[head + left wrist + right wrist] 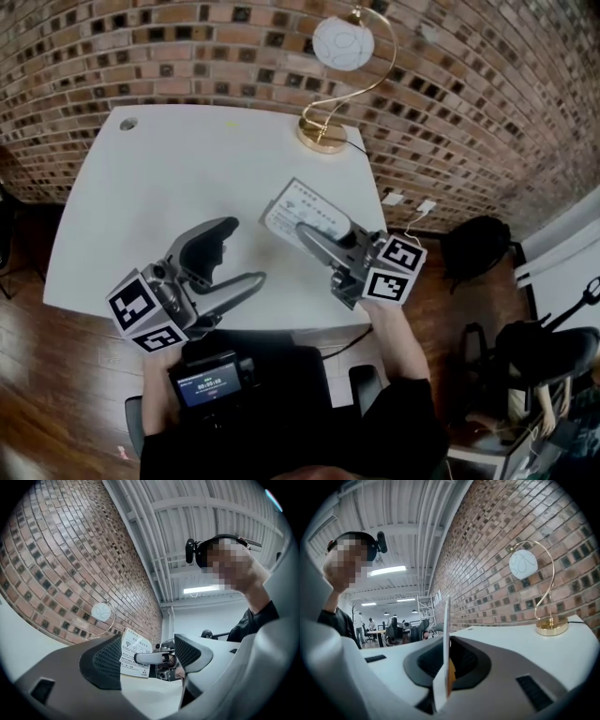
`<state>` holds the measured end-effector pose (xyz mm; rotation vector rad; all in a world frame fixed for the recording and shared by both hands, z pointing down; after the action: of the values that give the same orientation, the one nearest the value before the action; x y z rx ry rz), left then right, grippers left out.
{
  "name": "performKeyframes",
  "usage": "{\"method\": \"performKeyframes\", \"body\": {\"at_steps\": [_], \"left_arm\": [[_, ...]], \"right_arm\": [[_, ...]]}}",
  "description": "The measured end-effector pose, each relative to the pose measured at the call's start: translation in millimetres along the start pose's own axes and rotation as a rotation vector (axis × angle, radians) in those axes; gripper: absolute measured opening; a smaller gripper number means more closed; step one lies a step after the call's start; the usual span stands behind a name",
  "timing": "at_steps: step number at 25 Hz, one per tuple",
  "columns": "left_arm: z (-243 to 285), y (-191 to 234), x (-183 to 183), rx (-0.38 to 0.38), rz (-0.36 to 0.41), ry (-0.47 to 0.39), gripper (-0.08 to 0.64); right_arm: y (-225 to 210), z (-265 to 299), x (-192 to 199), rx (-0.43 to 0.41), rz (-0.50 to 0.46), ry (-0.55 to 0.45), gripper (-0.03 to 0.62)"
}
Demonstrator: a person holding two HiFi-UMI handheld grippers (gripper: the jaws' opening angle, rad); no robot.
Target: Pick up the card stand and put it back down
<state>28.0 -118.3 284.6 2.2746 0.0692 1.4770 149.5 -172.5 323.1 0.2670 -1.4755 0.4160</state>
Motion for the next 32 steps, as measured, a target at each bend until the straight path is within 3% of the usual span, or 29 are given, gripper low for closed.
{"method": "performKeyframes", "body": {"at_steps": [13,32], "left_arm": [[-18.0,0.3,-22.3,-0.037,0.026,-0.051,0.351],[-52.3,65.9,-60.1,-0.069,0.028,-0.063,0.351]], "right_arm": [[5.9,14.5,-17.9,-0.076,-0.017,0.008,0.031],[-35.5,98.4,-44.0,-0.149,-0.047,0.098,0.031]]}}
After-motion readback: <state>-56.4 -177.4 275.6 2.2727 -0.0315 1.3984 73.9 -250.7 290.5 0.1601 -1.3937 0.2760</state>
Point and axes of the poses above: the fingertips, and each gripper's own axes: z forward along the fingers, y to its left, x out of its underside, the point moved 2 cm from there along -z, backward along the fingers, and after that the axes turned 9 degrees about -z, right-handed, at the moved point
